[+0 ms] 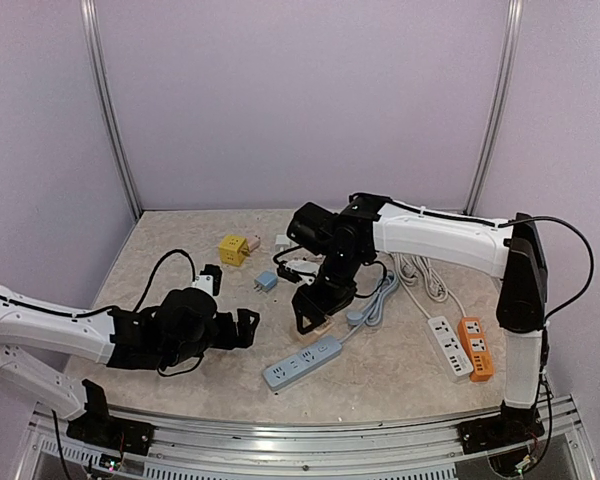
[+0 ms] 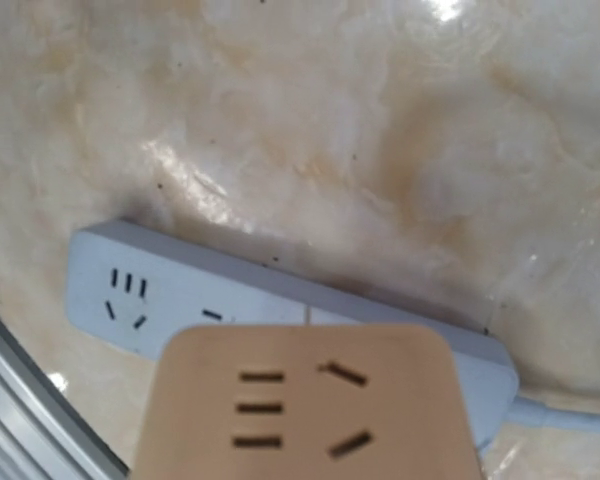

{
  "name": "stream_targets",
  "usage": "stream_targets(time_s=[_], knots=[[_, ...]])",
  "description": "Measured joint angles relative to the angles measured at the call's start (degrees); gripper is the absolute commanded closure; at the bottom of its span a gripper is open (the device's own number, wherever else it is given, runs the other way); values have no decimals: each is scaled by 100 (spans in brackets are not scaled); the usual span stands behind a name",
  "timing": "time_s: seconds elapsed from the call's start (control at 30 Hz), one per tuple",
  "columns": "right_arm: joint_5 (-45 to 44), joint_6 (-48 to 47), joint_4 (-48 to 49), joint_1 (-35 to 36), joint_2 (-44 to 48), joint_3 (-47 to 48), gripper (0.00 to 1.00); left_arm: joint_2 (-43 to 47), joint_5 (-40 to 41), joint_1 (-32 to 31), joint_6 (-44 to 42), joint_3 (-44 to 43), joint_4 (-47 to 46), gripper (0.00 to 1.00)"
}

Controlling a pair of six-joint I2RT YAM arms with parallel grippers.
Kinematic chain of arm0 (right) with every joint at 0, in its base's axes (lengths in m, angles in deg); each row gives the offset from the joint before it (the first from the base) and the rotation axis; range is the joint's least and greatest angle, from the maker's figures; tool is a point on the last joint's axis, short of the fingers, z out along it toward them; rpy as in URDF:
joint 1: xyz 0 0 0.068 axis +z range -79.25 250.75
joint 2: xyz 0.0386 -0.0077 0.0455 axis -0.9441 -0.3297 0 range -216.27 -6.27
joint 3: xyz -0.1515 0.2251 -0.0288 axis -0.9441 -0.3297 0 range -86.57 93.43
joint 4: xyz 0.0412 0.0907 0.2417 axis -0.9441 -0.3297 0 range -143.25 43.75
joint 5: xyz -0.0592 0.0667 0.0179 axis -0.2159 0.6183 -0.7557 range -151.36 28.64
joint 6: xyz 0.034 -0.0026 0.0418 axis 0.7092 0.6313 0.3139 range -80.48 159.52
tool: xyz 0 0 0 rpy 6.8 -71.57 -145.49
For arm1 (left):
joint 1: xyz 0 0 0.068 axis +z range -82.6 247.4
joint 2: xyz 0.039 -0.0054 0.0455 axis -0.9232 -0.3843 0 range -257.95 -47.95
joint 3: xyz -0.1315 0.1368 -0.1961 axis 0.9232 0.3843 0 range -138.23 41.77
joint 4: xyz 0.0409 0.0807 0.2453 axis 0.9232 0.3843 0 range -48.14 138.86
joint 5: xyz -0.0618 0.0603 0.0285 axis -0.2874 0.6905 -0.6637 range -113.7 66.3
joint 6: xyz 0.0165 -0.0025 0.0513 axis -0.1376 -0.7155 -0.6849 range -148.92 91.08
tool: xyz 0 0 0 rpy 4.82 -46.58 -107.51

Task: Insert the plug
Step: Insert the plug into the socket slot.

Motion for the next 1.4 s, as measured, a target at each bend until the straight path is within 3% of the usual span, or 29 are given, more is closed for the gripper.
stream_targets(time_s=[0.63, 1.4], knots=[[-245, 951, -365, 127, -223, 22, 100, 791, 920, -87, 356, 149, 437, 1], [-219, 1499, -584, 330, -601, 299, 100, 1069, 1202, -103, 190, 315, 520, 1]])
